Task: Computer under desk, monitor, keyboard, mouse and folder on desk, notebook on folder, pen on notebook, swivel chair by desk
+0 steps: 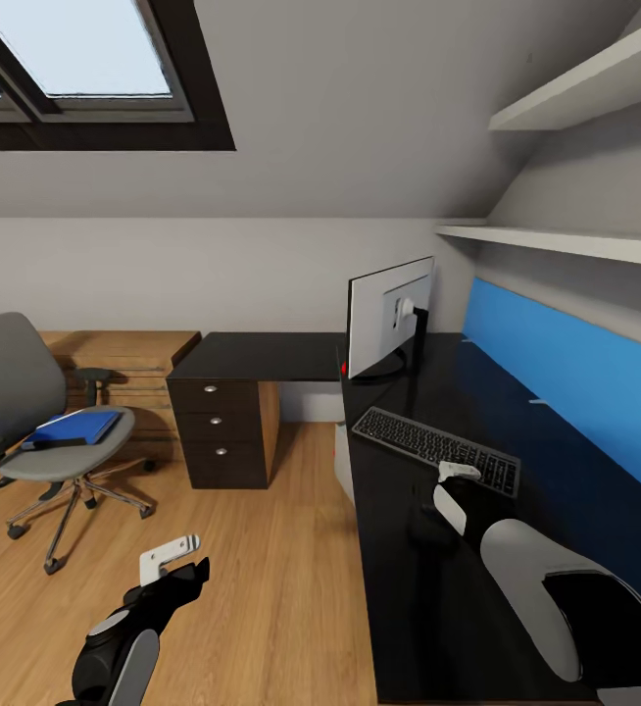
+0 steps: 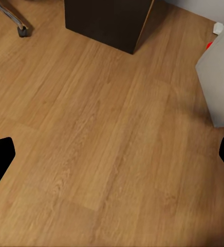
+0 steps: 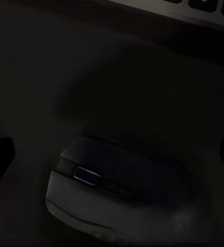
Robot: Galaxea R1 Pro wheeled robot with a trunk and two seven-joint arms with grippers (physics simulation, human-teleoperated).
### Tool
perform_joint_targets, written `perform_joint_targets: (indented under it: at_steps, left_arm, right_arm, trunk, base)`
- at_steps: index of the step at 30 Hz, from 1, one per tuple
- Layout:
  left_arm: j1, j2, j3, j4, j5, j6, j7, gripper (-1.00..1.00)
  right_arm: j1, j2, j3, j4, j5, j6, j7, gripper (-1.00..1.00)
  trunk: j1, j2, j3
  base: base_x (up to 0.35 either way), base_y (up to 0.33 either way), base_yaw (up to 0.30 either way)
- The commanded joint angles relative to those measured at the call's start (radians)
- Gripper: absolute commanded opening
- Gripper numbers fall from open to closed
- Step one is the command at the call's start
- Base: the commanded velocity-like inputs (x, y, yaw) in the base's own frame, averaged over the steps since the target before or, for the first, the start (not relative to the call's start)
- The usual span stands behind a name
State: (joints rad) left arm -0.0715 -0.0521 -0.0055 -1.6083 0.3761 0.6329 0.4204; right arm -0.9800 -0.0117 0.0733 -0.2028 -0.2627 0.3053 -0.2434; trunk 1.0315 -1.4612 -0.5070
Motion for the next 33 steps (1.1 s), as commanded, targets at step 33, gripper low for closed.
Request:
perform_joint_targets:
  at_steps: [33]
  left_arm:
    - [-0.001, -0.002, 0.001, -0.002, 0.012, 0.002, 0.011, 1.0]
  right_arm:
    - [0.0, -0.003, 0.008, -0.003, -0.009, 0.076, -0.005, 1.0]
  trunk:
    - [0.0, -0.001, -0.001]
  base:
    - [0.0, 0.0, 0.0]
